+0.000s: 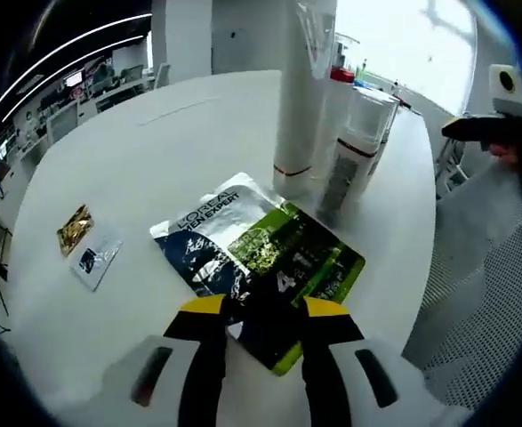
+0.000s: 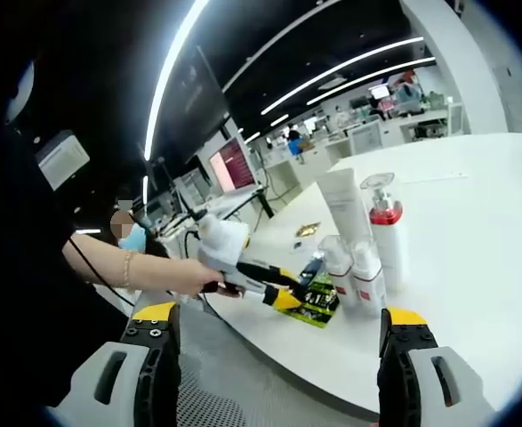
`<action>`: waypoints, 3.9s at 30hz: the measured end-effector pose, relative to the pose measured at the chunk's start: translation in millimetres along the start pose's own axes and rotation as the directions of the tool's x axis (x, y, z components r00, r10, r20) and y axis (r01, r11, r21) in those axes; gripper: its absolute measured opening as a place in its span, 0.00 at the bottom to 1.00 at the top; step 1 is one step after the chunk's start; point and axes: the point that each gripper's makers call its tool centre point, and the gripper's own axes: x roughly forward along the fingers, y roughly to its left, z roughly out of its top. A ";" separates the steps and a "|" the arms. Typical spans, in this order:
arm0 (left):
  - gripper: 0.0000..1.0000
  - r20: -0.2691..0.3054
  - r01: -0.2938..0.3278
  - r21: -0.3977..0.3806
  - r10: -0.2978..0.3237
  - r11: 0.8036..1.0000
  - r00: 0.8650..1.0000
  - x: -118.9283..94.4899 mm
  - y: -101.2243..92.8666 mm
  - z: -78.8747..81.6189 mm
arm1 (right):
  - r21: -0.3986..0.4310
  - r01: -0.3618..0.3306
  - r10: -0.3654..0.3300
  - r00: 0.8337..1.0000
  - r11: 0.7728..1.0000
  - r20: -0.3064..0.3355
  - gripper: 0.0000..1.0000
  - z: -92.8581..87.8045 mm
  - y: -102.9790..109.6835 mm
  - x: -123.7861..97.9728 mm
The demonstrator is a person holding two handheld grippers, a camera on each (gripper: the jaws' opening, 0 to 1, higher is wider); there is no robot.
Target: Arrange the skincare products in the storage area until every visible bottle or jar stands upright without overlapping.
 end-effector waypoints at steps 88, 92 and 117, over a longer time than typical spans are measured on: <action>0.98 0.194 0.043 -0.255 0.007 0.966 0.981 -142.3 -44.3 6.5 | -0.014 0.006 -0.007 1.000 1.000 -0.025 0.99 -9.3 -5.0 1.4; 0.98 0.197 0.048 -0.265 0.005 0.963 0.980 -140.5 -43.2 7.0 | -0.011 0.008 -0.008 1.000 1.000 -0.022 0.99 -9.1 -5.9 0.7; 0.95 0.153 0.009 -0.332 0.045 0.943 0.987 -134.5 -19.4 3.3 | 0.007 -0.002 0.002 1.000 1.000 -0.002 0.98 -5.1 -4.0 -1.0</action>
